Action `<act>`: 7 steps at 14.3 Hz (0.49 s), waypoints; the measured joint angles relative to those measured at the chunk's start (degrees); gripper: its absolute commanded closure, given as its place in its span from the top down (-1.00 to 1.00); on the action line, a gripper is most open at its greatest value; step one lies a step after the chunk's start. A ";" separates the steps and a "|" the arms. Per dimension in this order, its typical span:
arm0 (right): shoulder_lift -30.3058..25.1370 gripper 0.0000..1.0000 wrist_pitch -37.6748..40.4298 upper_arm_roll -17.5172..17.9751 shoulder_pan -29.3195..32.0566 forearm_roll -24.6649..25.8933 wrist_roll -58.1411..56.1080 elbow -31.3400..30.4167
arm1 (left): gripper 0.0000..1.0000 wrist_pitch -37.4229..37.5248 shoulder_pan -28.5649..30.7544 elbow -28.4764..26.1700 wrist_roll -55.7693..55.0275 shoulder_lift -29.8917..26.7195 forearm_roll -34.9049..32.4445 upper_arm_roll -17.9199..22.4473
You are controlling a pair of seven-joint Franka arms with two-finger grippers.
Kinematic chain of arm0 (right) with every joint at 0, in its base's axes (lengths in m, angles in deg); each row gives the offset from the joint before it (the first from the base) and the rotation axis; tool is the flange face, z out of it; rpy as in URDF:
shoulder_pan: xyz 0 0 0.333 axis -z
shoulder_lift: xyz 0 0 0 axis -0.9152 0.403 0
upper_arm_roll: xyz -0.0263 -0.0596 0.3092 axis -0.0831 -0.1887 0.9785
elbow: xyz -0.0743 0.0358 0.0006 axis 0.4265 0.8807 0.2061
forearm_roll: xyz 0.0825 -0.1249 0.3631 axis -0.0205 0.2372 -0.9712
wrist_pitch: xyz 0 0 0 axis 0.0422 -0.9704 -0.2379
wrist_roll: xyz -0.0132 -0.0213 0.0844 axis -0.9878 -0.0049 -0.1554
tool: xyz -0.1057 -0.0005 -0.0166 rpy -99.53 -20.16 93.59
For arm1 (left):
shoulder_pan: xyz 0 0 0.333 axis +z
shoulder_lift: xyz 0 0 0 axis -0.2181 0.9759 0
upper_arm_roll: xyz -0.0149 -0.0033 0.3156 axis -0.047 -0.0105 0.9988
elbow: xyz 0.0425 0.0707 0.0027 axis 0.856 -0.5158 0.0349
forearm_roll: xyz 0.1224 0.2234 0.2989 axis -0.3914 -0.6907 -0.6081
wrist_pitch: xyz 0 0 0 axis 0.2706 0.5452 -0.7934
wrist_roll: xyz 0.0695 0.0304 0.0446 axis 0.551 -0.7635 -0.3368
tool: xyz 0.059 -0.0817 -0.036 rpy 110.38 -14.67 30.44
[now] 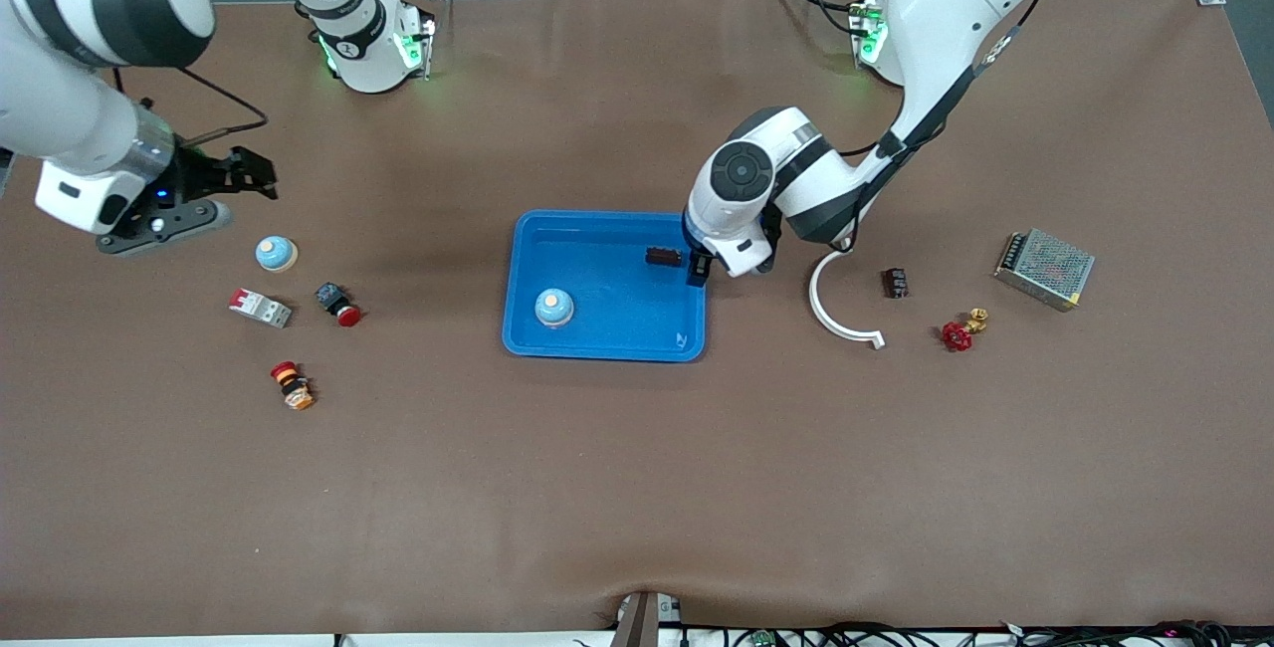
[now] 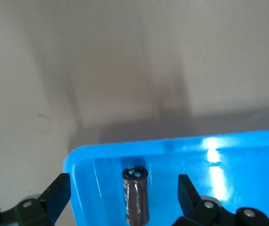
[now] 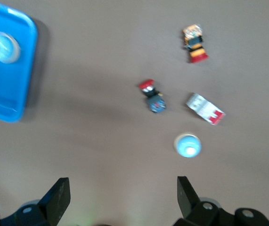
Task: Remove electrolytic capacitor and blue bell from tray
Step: 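Open both grippers and move the left gripper back over the tray, then grasp the second bell with the right gripper while the left gripper grasps the capacitor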
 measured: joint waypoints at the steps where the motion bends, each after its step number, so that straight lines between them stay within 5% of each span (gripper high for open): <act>1: 0.24 1.00 -0.03 0.06 -2.36 -0.52 4.35 0.92 | 1.00 0.50 -2.31 1.74 -0.86 1.12 0.00 1.77; 7: 6.33 1.00 -2.09 0.17 -14.71 -2.89 26.86 7.54 | 1.00 0.76 -9.94 7.47 -3.58 5.11 0.00 6.70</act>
